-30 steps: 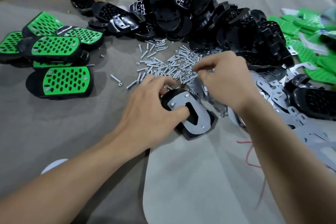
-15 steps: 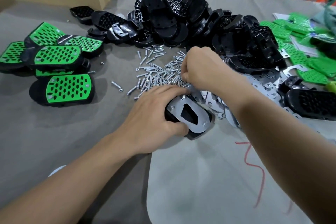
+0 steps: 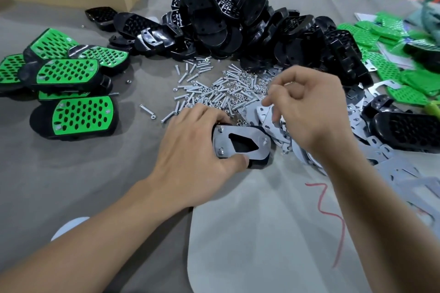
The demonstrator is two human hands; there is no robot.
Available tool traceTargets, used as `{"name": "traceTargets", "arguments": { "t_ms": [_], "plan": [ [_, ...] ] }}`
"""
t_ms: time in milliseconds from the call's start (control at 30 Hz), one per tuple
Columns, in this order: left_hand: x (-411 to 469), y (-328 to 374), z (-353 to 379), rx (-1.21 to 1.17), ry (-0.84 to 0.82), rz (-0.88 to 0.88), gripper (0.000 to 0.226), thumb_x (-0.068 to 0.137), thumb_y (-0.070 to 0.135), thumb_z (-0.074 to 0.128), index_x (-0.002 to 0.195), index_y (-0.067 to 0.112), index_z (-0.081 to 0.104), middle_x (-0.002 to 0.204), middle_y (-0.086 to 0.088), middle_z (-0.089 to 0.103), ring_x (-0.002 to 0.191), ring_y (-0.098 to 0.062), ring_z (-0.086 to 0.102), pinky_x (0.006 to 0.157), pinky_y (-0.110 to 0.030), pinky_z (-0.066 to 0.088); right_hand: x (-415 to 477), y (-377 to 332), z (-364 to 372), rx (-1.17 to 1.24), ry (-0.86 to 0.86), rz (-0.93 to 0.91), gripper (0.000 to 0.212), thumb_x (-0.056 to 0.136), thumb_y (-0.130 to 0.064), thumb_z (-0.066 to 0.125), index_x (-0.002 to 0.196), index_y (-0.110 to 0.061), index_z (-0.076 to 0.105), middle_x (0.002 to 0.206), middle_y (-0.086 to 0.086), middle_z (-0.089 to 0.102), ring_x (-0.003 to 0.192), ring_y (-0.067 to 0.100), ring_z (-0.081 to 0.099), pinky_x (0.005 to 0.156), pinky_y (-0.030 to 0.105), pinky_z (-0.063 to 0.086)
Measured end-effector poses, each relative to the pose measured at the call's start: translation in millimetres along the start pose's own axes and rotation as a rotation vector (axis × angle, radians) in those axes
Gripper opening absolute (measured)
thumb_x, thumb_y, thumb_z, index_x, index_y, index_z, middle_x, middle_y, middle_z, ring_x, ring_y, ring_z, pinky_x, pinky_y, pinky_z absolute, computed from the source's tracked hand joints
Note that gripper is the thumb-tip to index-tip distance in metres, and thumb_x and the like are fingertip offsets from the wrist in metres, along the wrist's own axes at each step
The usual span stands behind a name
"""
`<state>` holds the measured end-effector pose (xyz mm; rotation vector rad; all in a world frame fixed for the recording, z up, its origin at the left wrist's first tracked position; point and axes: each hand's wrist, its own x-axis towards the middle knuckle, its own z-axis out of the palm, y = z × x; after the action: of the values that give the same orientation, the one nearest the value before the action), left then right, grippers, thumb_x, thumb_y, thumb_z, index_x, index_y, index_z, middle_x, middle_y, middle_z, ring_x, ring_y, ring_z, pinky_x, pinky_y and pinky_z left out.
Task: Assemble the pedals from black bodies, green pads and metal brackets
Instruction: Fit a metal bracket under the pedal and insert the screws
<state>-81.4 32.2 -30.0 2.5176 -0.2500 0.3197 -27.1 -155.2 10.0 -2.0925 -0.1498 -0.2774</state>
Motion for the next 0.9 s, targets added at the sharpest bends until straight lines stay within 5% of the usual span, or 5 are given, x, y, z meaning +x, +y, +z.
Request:
{"name": "traceTargets", "arguments": {
  "t_ms": [133, 267, 667, 800, 900],
  "plan": [
    [1, 2, -2, -0.043, -0.077, 0.099, 0.054, 0.071, 0.048, 0.07, 0.121, 0.028, 0.063, 0.116, 0.018, 0.059, 0.108, -0.008, 0.051, 0.094, -0.012, 0.03, -5, 10, -1, 0.159, -0.022, 0.078, 0.021, 0.087, -0.007, 0.062, 0.082, -0.022, 0.075, 0.064, 0.005, 0.072, 0.049, 0.019, 0.062, 0.048, 0.03, 0.048],
    [1, 2, -4, -0.104, -0.062, 0.046, 0.046, 0.068, 0.05, 0.074, 0.107, 0.029, 0.065, 0.107, 0.018, 0.059, 0.102, -0.009, 0.052, 0.089, -0.024, 0.038, 1, 10, -4, 0.23, -0.053, 0.036, 0.022, 0.086, -0.004, 0.068, 0.081, -0.021, 0.08, 0.066, 0.007, 0.074, 0.059, 0.031, 0.067, 0.056, 0.033, 0.051],
    [-1, -2, -2, -0.011, 0.145, -0.088, 0.041, 0.065, 0.051, 0.073, 0.094, 0.025, 0.06, 0.092, 0.016, 0.053, 0.088, -0.009, 0.043, 0.077, -0.03, 0.029, -6, 13, 1, 0.183, -0.236, 0.04, 0.02, 0.085, -0.001, 0.074, 0.08, -0.019, 0.08, 0.056, -0.01, 0.067, 0.046, 0.004, 0.057, 0.048, 0.015, 0.045],
    [1, -3, -3, -0.056, 0.13, -0.093, 0.042, 0.061, 0.05, 0.077, 0.092, 0.024, 0.063, 0.09, 0.014, 0.055, 0.086, -0.009, 0.044, 0.074, -0.03, 0.032, -9, 11, 11, 0.108, -0.235, 0.02, 0.02, 0.082, -0.001, 0.076, 0.084, -0.021, 0.08, 0.068, -0.004, 0.074, 0.062, 0.013, 0.072, 0.068, 0.03, 0.063],
    [1, -5, -3, -0.077, 0.123, -0.106, 0.042, 0.059, 0.05, 0.078, 0.091, 0.026, 0.064, 0.089, 0.015, 0.055, 0.086, -0.007, 0.044, 0.075, -0.02, 0.035, -7, 12, 13, 0.072, -0.212, -0.003, 0.021, 0.081, -0.004, 0.077, 0.08, -0.025, 0.078, 0.064, -0.005, 0.073, 0.058, 0.013, 0.07, 0.065, 0.031, 0.062]
  ]
}}
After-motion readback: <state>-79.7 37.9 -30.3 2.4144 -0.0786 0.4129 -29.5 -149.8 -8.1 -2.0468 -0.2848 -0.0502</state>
